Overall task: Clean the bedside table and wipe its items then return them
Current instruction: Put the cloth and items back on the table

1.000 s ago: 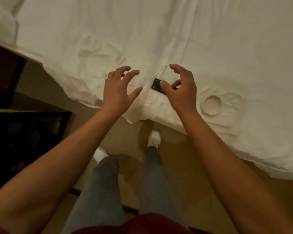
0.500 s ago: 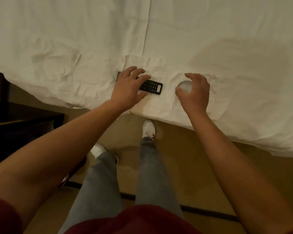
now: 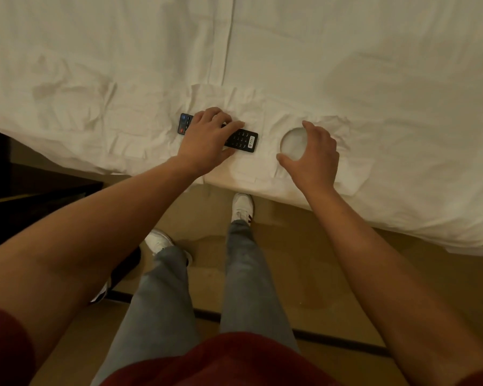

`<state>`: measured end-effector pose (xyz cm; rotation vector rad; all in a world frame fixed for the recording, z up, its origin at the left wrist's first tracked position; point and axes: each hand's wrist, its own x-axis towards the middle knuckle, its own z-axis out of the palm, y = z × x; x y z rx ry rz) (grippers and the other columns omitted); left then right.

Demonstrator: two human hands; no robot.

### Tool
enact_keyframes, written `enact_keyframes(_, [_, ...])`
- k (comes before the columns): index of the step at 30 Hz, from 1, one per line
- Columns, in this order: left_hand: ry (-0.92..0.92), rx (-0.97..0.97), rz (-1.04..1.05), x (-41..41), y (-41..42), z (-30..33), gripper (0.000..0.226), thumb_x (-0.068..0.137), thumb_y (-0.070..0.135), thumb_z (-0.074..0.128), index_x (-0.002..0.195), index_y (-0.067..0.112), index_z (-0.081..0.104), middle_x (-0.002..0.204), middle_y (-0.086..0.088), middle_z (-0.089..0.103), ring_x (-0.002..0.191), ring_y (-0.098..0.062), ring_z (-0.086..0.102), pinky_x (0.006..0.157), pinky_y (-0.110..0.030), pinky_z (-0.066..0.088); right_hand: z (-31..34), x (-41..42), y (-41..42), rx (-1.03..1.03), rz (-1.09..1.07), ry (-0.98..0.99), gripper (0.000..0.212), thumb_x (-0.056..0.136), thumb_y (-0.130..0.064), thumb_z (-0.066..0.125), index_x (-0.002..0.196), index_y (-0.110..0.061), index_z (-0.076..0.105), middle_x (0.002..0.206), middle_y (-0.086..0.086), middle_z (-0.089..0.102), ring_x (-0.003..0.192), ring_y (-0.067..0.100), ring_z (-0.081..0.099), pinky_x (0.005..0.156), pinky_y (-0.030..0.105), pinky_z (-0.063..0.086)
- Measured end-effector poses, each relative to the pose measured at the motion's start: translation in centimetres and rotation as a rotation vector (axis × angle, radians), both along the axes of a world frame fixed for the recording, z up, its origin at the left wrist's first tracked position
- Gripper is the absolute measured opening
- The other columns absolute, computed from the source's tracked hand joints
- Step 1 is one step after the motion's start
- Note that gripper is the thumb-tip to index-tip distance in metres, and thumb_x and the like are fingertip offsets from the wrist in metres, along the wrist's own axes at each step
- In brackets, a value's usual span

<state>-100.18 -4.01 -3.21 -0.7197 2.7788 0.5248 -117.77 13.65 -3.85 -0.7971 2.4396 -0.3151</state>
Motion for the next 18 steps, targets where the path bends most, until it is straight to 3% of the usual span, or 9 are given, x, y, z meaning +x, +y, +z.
enact_keyframes(8, [-0.048, 0.007, -0.001, -0.1, -1.1, -0.2, 0.05, 0.088, 0.031, 0.073, 0.134, 0.015, 0.062, 0.124, -0.013, 0.061, 0.127, -0.037, 0.048, 0.107, -0.05, 0.036, -0.4, 0.4, -0.7, 0.109, 0.047, 0.059, 0.095, 0.077, -0.043, 0.08, 0.155, -0.022, 0.032, 0.156, 0.009, 0.039, 0.141, 0.033, 0.039, 0.11, 0.048, 0.038])
enact_keyframes(18, [0.108, 0.008, 0.117, 2.2, -1.9, 2.1, 0.052, 0.089, 0.03, 0.074, 0.136, 0.011, 0.062, 0.124, -0.016, 0.062, 0.118, -0.039, 0.053, 0.096, -0.05, 0.044, 2.8, 1.8, -2.9, -0.037, -0.038, 0.081, 0.089, 0.066, -0.041, 0.08, 0.144, -0.021, 0.043, 0.142, 0.008, 0.044, 0.13, 0.031, 0.044, 0.098, 0.042, 0.047])
